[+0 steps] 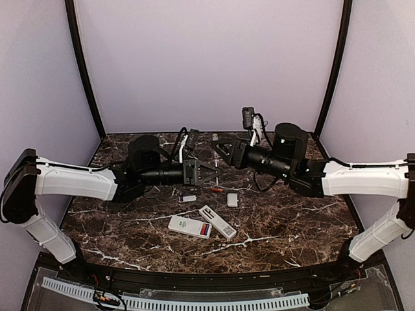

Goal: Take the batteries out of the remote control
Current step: Pass from the right arm to the left, then pass from the left arm to the right

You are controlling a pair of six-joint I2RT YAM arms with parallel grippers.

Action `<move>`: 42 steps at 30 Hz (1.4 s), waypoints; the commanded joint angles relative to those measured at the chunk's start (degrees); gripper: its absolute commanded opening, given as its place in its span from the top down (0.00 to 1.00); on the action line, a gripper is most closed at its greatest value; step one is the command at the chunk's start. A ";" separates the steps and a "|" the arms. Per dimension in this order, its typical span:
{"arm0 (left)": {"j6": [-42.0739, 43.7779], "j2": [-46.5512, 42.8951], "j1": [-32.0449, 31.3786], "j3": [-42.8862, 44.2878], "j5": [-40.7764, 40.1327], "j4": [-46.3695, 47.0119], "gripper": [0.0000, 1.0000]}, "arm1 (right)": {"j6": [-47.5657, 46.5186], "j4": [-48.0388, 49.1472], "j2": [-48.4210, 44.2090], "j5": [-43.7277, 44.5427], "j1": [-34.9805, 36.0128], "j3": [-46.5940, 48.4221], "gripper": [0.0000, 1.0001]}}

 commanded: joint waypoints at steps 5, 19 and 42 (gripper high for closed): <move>7.57 -4.39 0.72 0.42 5.90 -11.87 1.00 | -8.10 -8.34 -8.96 -1.60 -2.12 -2.75 0.20; 24.07 -5.22 0.81 3.15 22.42 -34.10 1.00 | -13.32 -29.18 -7.76 -40.08 -11.07 2.76 0.32; 23.53 -4.56 -0.03 3.49 23.35 -33.68 1.00 | -8.21 -18.29 2.77 -50.34 -8.02 4.40 0.66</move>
